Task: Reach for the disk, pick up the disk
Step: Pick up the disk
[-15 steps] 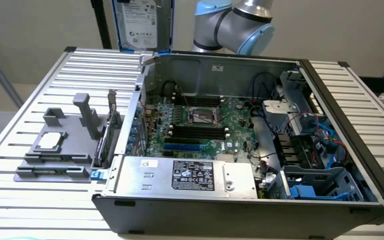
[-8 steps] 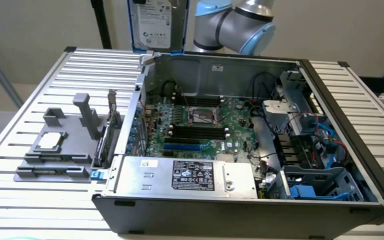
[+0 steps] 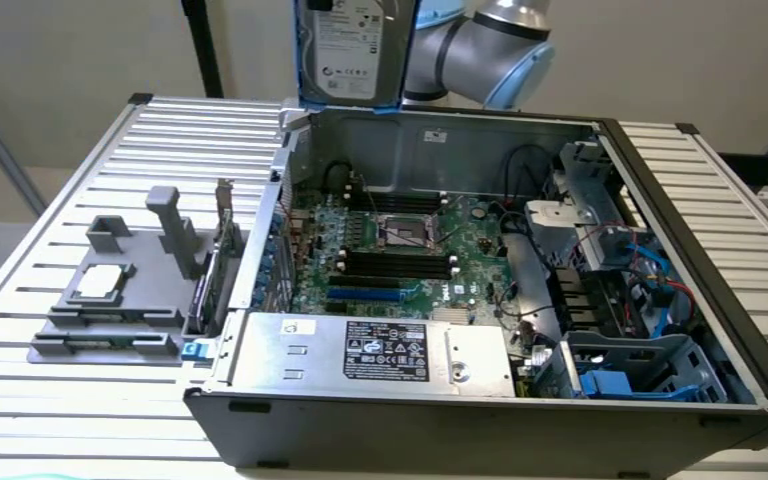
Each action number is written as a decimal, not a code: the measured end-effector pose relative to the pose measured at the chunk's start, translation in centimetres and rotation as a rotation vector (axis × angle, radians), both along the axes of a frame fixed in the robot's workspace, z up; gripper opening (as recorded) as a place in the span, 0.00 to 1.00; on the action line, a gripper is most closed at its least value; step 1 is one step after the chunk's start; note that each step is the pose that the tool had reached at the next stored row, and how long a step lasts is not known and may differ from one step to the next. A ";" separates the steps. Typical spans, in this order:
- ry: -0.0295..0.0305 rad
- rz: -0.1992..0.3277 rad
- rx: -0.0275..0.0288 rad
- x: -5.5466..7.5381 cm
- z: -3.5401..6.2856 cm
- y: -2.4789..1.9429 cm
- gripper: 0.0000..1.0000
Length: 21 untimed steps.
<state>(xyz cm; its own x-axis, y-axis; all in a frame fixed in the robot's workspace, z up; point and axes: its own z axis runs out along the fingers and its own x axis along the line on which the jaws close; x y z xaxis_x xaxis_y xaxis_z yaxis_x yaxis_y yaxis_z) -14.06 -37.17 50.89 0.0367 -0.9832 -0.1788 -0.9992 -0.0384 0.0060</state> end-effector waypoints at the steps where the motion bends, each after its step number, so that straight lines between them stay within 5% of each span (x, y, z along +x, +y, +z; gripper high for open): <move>1: -0.0001 0.000 0.0001 0.4 0.02 -0.12 0.33; 7: -0.0015 0.000 0.0000 1.8 0.09 -1.01 0.33; 21: -0.0158 0.000 0.0000 4.4 0.08 -4.66 0.33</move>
